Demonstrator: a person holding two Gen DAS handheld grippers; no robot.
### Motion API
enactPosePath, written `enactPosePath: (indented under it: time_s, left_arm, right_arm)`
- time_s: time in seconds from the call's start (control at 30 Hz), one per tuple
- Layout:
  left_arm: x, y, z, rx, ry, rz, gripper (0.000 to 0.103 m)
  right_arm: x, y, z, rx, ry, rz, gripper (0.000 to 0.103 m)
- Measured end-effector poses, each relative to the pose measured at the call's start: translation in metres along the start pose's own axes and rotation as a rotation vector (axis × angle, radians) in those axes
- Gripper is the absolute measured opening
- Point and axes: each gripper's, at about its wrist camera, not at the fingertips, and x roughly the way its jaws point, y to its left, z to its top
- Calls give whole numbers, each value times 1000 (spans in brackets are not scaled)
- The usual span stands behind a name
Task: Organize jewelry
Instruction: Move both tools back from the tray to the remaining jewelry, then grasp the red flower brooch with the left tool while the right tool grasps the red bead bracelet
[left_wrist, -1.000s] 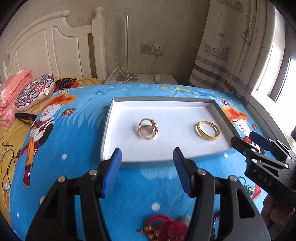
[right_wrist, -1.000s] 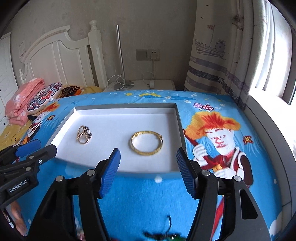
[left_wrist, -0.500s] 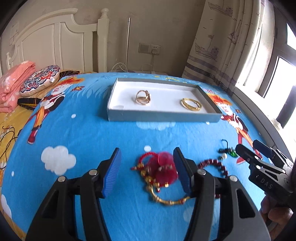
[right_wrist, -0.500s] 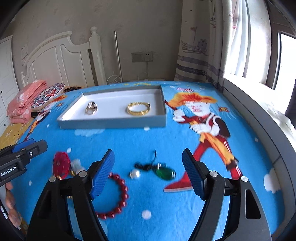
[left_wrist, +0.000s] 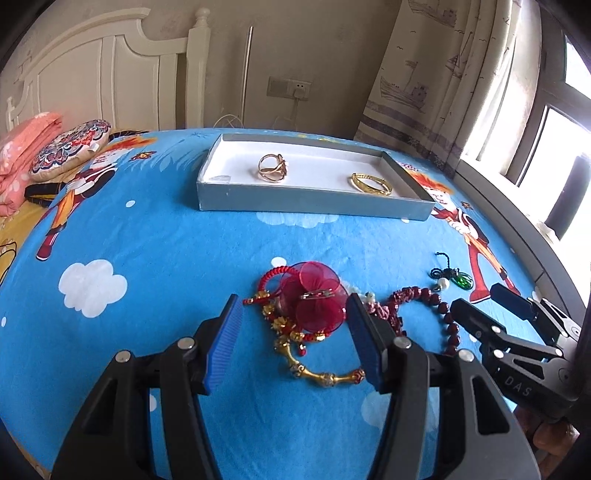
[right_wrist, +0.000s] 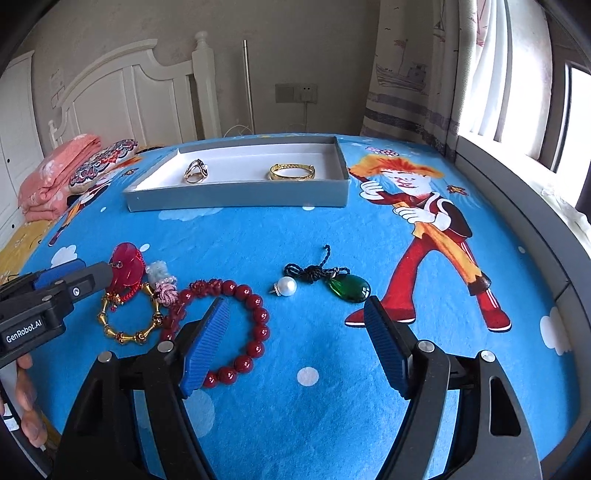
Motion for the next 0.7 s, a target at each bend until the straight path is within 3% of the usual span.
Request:
enactPosePath:
  time_s: [0.27, 0.37, 0.7]
  left_arm:
    - [13, -13, 1, 55, -7, 3, 56]
    - [22, -15, -1, 79, 19, 11, 43]
    - [6, -13, -1, 69, -26, -5, 42]
  right_arm:
    - [-1, -3, 0, 10, -3, -3, 71]
    - [-1, -2, 0, 8, -5, -3, 71]
    - [1, 1, 0, -2, 4, 2, 71]
